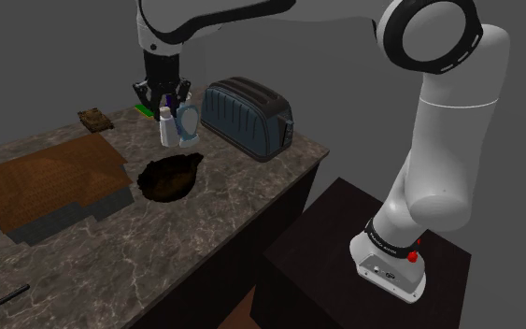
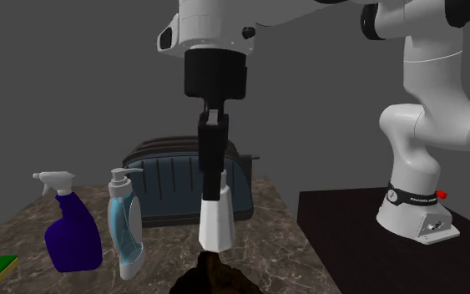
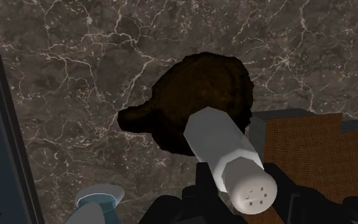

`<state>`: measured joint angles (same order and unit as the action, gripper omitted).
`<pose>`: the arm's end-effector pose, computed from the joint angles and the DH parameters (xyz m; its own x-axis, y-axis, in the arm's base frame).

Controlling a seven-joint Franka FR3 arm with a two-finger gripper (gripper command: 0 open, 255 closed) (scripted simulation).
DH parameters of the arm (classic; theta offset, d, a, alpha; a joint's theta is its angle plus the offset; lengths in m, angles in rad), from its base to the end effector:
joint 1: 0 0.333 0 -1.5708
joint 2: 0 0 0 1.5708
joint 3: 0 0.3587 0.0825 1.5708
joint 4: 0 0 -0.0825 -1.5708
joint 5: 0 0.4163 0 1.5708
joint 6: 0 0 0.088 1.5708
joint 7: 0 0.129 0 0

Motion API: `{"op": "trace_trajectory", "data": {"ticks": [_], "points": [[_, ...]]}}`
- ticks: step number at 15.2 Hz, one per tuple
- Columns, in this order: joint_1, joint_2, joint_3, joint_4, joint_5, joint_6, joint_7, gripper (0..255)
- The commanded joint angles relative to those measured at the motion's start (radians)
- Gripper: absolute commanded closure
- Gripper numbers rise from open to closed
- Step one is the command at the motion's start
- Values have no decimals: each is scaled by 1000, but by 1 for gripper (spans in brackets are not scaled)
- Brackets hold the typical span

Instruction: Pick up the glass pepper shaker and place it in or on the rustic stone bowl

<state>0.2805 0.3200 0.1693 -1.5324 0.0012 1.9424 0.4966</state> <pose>0.6478 0.2968 0.4934 0.9965 -0.0606 0.0568 -0.0552 -0.9942 -0.0924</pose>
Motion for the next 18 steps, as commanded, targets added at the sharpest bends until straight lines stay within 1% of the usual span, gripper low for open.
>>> {"op": "trace_trajectory", "data": {"ticks": [1,18], "points": [[3,8,0,-9,-2,18,4,255],[4,66,-4,-162,-10,228,2,255]]}}
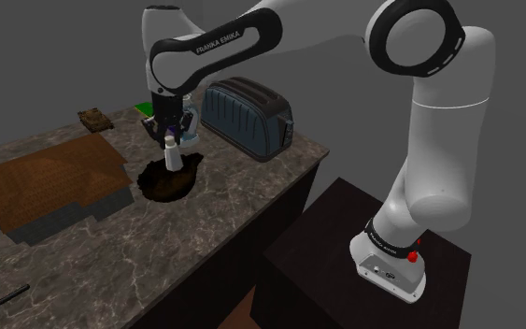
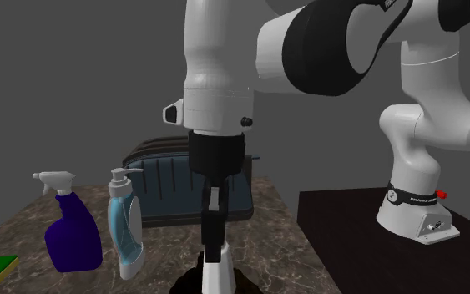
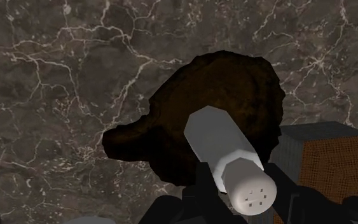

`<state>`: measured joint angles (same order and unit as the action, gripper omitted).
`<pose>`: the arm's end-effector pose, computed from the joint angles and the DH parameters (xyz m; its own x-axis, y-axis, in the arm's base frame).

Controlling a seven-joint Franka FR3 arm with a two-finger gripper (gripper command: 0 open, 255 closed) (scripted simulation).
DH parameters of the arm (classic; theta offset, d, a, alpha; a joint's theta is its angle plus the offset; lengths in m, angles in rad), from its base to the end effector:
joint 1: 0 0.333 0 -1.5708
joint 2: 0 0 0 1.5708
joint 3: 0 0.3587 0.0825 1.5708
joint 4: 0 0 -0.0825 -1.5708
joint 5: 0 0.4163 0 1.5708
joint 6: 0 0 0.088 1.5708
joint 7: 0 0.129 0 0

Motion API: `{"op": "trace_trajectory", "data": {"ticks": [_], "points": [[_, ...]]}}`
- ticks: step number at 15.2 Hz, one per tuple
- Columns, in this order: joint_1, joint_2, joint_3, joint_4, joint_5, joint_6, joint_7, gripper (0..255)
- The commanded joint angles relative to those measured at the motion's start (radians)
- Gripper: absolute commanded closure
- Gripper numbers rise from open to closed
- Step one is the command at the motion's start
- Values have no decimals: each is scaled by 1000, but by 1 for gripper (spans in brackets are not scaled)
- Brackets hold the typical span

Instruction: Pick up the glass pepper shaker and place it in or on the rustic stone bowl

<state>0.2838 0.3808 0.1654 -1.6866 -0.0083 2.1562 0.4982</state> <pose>0.6485 0.2988 0.3921 0.9965 -0.0617 0.0564 -0.0564 -0.9942 -0.0920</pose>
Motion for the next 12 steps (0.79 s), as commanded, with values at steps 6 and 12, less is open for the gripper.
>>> {"op": "trace_trajectory", "data": {"ticks": [6,12], "points": [[1,6,0,-8,-1,14,1,255],[1,6,0,-8,-1,14,1,0]]}}
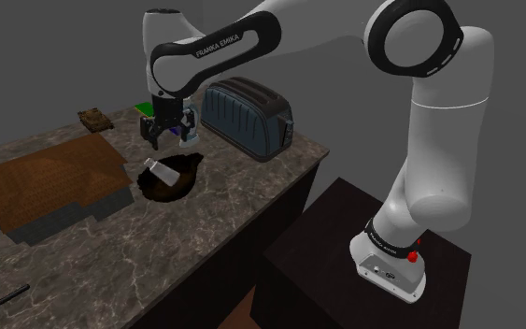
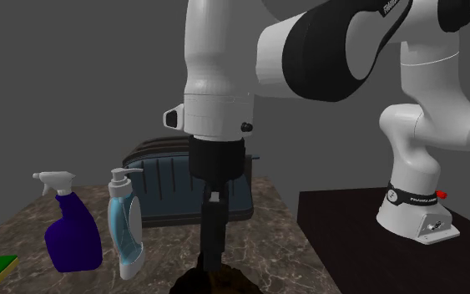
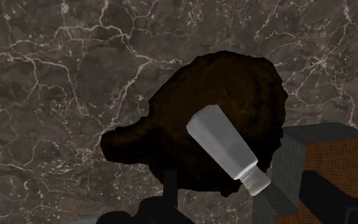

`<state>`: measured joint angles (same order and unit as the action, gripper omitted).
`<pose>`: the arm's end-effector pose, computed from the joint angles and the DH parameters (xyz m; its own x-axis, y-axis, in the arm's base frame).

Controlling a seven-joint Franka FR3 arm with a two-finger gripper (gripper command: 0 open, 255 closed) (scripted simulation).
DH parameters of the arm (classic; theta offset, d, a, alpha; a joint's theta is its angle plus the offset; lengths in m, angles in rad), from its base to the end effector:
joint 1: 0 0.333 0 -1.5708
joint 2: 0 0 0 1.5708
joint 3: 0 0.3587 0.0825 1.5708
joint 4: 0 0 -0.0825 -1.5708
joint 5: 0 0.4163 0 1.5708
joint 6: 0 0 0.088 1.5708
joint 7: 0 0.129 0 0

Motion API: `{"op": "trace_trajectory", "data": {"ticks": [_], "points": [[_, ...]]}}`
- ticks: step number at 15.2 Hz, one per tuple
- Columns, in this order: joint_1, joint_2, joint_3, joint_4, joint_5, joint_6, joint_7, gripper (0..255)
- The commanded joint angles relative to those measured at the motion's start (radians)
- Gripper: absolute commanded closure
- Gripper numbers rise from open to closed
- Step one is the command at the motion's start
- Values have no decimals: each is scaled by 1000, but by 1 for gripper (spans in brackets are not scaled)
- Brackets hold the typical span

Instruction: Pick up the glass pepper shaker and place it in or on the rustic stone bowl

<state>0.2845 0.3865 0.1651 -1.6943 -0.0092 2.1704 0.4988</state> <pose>0.6485 0.2992 0.3856 0.9965 -0.0618 0.0570 -0.0563 -0.9941 -0.0925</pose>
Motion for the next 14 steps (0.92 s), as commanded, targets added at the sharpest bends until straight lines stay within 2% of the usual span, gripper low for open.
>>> {"op": "trace_trajectory", "data": {"ticks": [1,2,6,14], "points": [[0,0,0,0,0,0,0,0],[0,0,0,0,0,0,0,0],[-7,-55,3,50,9,-104,-6,0],[-7,-55,2,50,9,-104,-6,0]]}}
